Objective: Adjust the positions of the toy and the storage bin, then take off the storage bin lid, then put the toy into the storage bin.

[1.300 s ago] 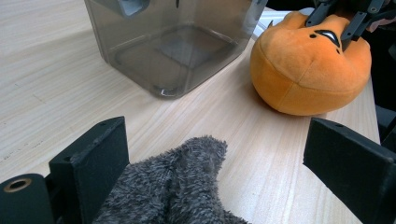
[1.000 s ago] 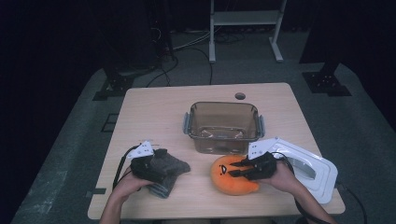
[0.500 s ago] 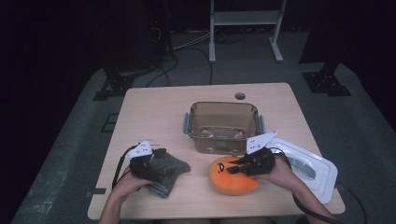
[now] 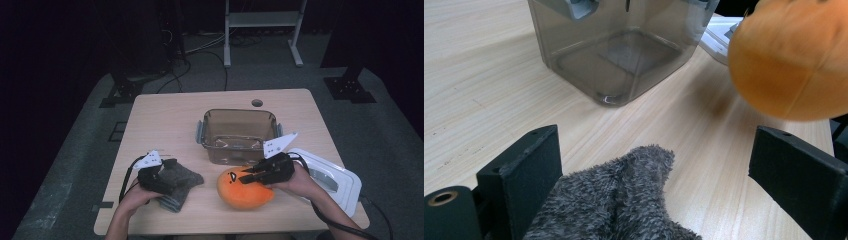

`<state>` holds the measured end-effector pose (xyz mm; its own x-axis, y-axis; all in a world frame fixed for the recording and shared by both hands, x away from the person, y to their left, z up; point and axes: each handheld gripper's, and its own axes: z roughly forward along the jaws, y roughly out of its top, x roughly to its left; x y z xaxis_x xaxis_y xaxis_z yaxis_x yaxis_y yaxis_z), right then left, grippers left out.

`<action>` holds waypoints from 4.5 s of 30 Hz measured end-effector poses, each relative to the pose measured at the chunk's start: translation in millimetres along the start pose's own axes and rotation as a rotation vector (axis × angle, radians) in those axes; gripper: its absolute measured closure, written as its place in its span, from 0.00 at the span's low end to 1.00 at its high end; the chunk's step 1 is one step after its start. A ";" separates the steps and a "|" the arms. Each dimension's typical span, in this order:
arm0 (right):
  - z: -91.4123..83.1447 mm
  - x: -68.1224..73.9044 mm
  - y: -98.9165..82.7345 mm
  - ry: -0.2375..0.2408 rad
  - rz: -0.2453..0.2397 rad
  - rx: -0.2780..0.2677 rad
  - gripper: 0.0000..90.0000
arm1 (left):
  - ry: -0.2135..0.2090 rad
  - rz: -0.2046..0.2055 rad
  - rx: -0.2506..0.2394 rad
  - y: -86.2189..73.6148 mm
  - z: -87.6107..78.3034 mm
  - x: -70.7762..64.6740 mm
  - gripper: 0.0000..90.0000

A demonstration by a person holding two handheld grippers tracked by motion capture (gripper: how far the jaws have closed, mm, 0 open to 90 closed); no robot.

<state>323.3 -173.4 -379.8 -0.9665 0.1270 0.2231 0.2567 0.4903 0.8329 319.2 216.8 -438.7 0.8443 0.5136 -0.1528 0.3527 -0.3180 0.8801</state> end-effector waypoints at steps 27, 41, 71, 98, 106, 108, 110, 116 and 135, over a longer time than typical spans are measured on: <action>-40.0 2.8 89.3 -0.016 -0.102 -0.051 0.86 | -0.001 -0.011 -0.011 -0.9 -0.6 1.2 0.07; -49.8 -14.5 117.2 -0.053 -0.108 -0.042 0.86 | -0.007 -0.010 -0.010 -2.8 -2.1 4.5 0.07; -56.6 -59.8 141.1 -0.130 -0.071 -0.064 0.86 | -0.014 -0.004 0.000 -3.1 -0.4 2.6 0.07; -41.0 -97.9 124.0 -0.169 -0.039 -0.021 0.86 | -0.023 -0.004 0.004 -2.4 2.2 2.3 0.07; -33.8 -102.9 122.4 -0.167 -0.041 -0.006 0.86 | -0.021 -0.011 0.006 -2.9 2.2 1.4 0.04; -31.7 -105.7 121.0 -0.169 -0.037 0.001 0.86 | -0.020 -0.005 0.009 -2.8 1.6 1.9 0.04; -30.3 -107.8 119.3 -0.170 -0.033 0.005 0.86 | -0.021 -0.006 0.010 -3.0 1.7 1.8 0.04; -25.0 -113.7 113.1 -0.169 -0.022 0.017 0.85 | -0.020 -0.006 0.009 -3.0 1.7 2.1 0.04; -14.4 -124.6 105.2 -0.173 -0.012 0.052 0.85 | -0.018 -0.007 0.001 -2.7 0.4 2.1 0.03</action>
<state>470.7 -150.1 -312.7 -0.9568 0.2651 0.1196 0.2494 0.5363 0.8063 320.2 218.5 -441.6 0.8488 0.5016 -0.1671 0.3590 -0.3148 0.8787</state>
